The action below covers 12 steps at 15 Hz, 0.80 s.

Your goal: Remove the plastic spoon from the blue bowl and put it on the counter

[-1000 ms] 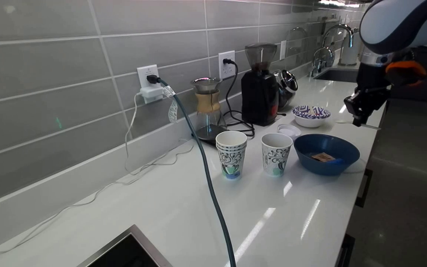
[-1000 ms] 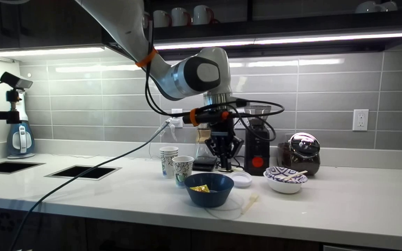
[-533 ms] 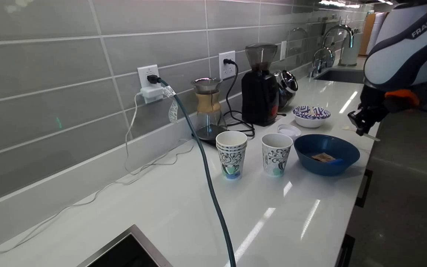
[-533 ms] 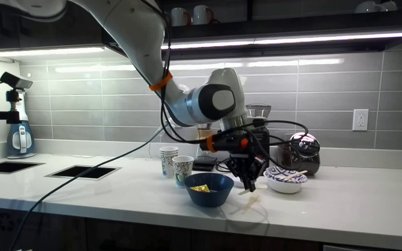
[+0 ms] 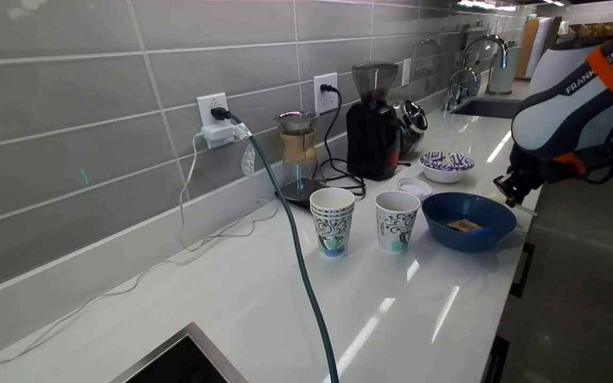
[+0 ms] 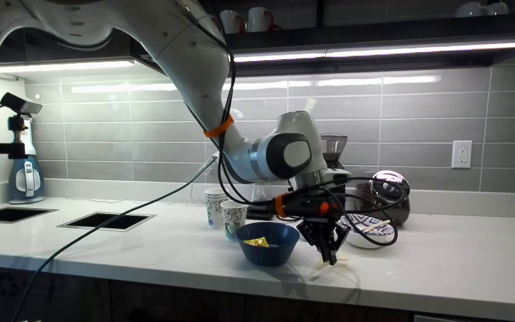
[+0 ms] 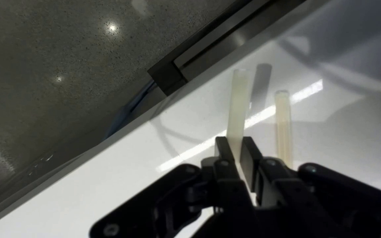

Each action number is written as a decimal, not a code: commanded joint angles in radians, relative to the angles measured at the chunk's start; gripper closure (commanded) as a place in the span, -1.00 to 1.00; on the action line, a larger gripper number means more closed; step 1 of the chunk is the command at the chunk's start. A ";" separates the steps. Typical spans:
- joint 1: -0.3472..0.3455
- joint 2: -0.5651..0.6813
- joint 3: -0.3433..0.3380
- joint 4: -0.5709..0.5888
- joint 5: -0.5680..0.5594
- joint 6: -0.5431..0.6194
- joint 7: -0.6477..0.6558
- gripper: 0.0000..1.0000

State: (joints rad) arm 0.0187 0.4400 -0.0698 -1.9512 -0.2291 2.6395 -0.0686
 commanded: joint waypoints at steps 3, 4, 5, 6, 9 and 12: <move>-0.005 0.018 0.011 0.002 -0.007 0.050 -0.021 0.93; -0.009 0.025 0.017 0.002 -0.005 0.072 -0.035 0.93; -0.011 0.030 0.020 0.002 -0.004 0.094 -0.044 0.93; -0.014 0.036 0.023 0.001 -0.002 0.118 -0.054 0.93; -0.019 0.061 0.028 0.005 0.000 0.176 -0.075 0.93; -0.022 0.083 0.032 0.007 0.001 0.238 -0.098 0.93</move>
State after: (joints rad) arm 0.0161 0.4949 -0.0562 -1.9540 -0.2289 2.8171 -0.1276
